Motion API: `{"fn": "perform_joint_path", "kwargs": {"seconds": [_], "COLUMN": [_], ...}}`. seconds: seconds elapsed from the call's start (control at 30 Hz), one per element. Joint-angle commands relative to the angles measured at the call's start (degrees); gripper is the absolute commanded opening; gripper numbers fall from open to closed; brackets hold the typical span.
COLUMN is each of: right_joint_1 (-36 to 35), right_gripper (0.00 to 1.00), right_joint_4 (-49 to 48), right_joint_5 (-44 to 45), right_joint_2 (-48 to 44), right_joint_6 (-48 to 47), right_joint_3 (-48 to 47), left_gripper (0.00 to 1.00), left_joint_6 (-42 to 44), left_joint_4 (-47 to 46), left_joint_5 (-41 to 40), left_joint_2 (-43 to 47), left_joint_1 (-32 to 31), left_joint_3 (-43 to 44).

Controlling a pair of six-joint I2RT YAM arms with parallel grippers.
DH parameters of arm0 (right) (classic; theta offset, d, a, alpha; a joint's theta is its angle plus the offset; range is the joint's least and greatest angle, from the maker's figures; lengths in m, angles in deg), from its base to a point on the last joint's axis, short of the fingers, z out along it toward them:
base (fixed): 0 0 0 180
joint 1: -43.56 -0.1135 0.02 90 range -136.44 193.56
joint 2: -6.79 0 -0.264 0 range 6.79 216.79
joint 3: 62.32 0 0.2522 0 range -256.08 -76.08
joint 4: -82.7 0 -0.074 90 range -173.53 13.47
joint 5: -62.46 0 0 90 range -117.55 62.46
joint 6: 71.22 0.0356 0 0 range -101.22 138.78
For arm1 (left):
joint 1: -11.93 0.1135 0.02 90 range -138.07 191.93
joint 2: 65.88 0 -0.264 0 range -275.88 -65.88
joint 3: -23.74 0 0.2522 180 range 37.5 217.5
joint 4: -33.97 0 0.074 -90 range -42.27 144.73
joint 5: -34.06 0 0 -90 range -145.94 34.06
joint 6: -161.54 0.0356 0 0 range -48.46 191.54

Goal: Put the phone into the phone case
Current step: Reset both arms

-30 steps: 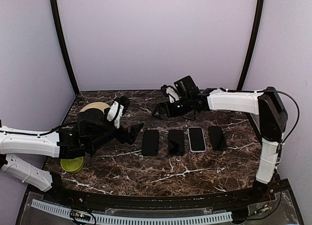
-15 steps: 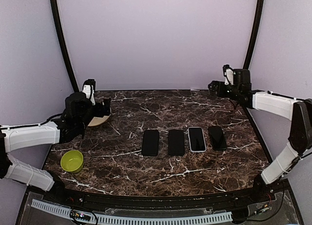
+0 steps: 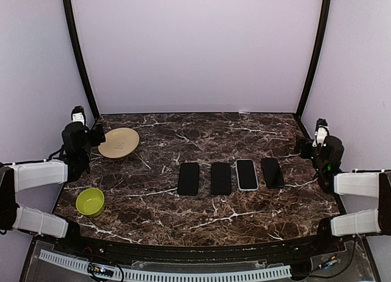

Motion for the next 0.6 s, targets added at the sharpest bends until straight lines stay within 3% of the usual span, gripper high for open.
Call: {"fn": "perform_joint_path", "kwargs": {"seconds": [0.0, 0.07, 0.1, 0.23, 0.47, 0.5, 0.57], "right_joint_1": [0.57, 0.89, 1.74, 3.4, 6.69, 8.14, 10.84], "right_gripper": [0.99, 0.99, 0.98, 0.99, 0.98, 0.98, 0.99], "right_joint_4": [-17.41, -23.42, -31.13, -41.12, -58.73, -58.22, -52.35], "right_joint_5": [6.15, 7.97, 6.95, 5.67, -2.33, -5.16, -9.88], "right_joint_2": [1.96, 3.63, 7.07, 12.87, 25.63, 25.57, 23.58], "right_joint_6": [-0.89, -0.28, -0.69, 0.27, 0.57, 1.25, 2.72], "right_joint_3": [5.75, 8.82, 11.71, 13.82, 16.29, 16.19, 14.47], "left_gripper": [0.99, 0.99, 0.99, 0.99, 0.99, 0.99, 0.99], "left_joint_6": [6.85, 8.84, 9.17, 9.48, 10.52, 10.96, 9.33], "left_joint_4": [-8.44, -11.4, -15.64, -18.82, -29.97, -32.57, -28.96], "left_joint_5": [-2.32, -2.29, -0.64, 8.66, 14.56, 14.29, 15.74], "left_joint_2": [-4.23, -6.63, -8.97, -11.5, -18.62, -19.98, -19.63], "left_joint_1": [1.51, 1.63, 1.78, 1.99, 3.3, 3.4, 4.72], "left_joint_3": [-3.06, -3.96, -5.55, -7.29, -11.21, -11.38, -10.37]}}
